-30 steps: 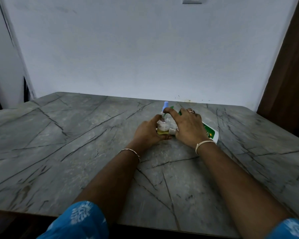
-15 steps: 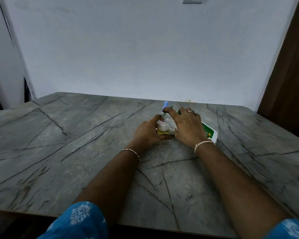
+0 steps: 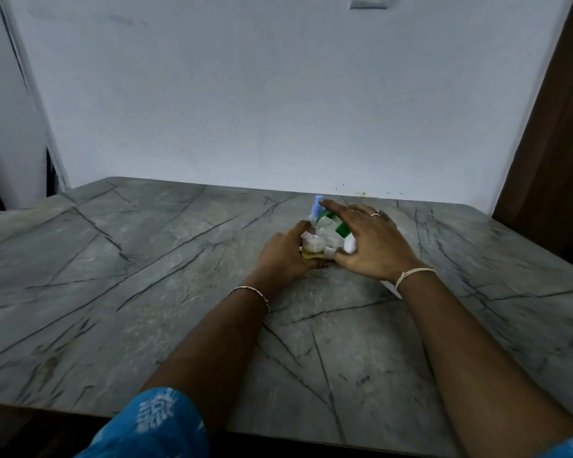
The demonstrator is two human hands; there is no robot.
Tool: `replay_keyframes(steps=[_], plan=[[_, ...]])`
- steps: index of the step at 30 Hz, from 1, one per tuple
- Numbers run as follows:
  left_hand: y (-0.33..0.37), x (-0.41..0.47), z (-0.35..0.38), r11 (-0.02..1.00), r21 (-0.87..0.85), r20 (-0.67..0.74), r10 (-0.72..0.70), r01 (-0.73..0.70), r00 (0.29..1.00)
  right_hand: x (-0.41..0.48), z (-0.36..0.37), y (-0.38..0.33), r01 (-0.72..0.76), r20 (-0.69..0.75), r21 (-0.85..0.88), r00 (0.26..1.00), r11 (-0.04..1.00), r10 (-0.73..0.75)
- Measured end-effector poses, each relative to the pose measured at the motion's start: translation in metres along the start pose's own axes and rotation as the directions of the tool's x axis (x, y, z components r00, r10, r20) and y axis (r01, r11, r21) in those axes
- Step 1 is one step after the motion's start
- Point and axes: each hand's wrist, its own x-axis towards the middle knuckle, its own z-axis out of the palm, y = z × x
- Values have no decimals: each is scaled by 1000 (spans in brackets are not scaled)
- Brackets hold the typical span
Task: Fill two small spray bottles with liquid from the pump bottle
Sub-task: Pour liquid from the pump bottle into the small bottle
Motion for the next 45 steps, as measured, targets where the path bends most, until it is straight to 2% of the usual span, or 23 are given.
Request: replay_keyframes(steps=[5,11,27,34,38,45], plan=[[1,0,0,1000,-2,7,-6,6,1000,-3,0,-1,-13,74,72,997,997,8],[1,-1,0,1000,-7,1,-6,6,1000,1,1,-10,-72,89,1,993,997,71],[3,-2,-2,1000,-10,18,-12,12,1000,4,10,-15,-57,-38,-22,998,998,56],[2,-1,-1,1000,-5,2,3,-3,1000,0,7,-10,-32,8,-91,999,995,32],[2,-1,0,1000,-5,5,7,-7,1000,0,5,-11,-40,33,-43,999,998,41],[1,-2,0,1000,-4,-10,19,-19,1000,3,6,-14,-34,-14,-72,999,997,33]])
